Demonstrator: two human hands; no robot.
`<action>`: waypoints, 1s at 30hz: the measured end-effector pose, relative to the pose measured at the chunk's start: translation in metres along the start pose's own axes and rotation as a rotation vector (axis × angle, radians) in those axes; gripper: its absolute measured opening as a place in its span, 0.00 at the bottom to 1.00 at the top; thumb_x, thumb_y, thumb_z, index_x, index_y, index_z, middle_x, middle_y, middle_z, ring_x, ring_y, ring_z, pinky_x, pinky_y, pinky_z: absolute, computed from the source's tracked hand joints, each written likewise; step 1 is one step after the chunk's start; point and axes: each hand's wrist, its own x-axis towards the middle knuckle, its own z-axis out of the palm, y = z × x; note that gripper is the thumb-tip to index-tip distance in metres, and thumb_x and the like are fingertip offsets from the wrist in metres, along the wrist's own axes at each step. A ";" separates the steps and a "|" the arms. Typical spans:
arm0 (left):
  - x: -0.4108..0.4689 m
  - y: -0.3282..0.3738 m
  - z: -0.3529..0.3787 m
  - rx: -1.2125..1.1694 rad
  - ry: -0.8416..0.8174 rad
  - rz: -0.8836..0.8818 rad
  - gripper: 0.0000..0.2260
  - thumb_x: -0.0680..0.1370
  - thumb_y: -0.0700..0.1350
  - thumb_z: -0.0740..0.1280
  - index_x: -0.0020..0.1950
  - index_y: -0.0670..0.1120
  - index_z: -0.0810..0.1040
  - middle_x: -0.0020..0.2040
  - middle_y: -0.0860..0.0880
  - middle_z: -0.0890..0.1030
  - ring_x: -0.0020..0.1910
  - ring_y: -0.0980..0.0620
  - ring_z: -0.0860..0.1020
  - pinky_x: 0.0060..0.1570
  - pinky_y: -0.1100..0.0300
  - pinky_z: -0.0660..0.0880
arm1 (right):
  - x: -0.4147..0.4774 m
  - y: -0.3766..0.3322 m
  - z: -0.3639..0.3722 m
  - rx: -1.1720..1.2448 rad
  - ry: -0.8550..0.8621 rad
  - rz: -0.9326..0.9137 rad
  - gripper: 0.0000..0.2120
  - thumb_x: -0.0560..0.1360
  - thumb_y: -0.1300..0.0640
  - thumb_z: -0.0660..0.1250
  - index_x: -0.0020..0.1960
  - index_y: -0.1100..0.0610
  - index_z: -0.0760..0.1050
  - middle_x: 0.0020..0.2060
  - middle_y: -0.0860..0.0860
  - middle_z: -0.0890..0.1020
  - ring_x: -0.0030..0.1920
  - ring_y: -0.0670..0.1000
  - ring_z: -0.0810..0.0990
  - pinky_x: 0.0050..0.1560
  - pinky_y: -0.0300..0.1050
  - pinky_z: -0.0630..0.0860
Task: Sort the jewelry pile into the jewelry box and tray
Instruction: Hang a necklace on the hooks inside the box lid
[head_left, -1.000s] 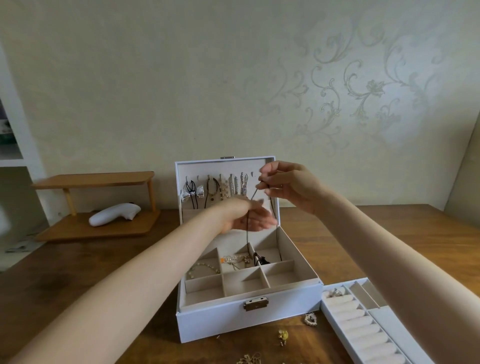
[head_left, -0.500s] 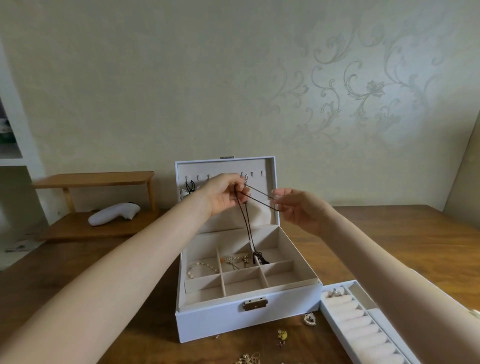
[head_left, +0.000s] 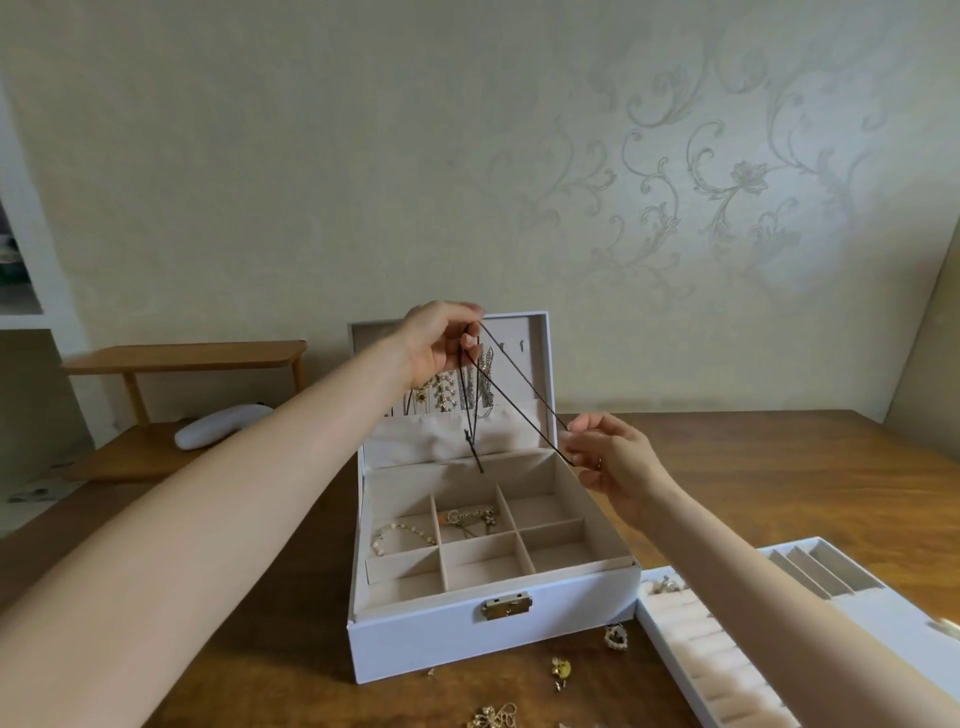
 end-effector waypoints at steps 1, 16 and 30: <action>0.001 0.003 -0.002 -0.010 0.006 0.006 0.05 0.77 0.34 0.63 0.44 0.42 0.75 0.29 0.48 0.72 0.19 0.58 0.68 0.24 0.66 0.73 | -0.002 0.003 -0.001 -0.038 0.016 -0.015 0.11 0.72 0.73 0.64 0.38 0.58 0.75 0.27 0.51 0.73 0.24 0.44 0.69 0.21 0.33 0.60; 0.001 0.047 -0.028 -0.009 0.033 0.068 0.03 0.77 0.35 0.63 0.44 0.41 0.75 0.29 0.49 0.73 0.19 0.59 0.68 0.23 0.67 0.72 | -0.012 0.013 -0.002 -0.708 -0.055 -0.303 0.02 0.72 0.55 0.72 0.41 0.52 0.84 0.29 0.40 0.80 0.30 0.33 0.75 0.34 0.26 0.68; -0.004 0.005 -0.013 0.217 -0.092 -0.035 0.04 0.78 0.37 0.64 0.43 0.42 0.76 0.25 0.52 0.78 0.21 0.60 0.73 0.22 0.69 0.71 | -0.007 -0.050 0.044 -0.469 -0.176 -0.176 0.11 0.75 0.55 0.69 0.37 0.60 0.79 0.25 0.52 0.78 0.26 0.47 0.75 0.33 0.38 0.73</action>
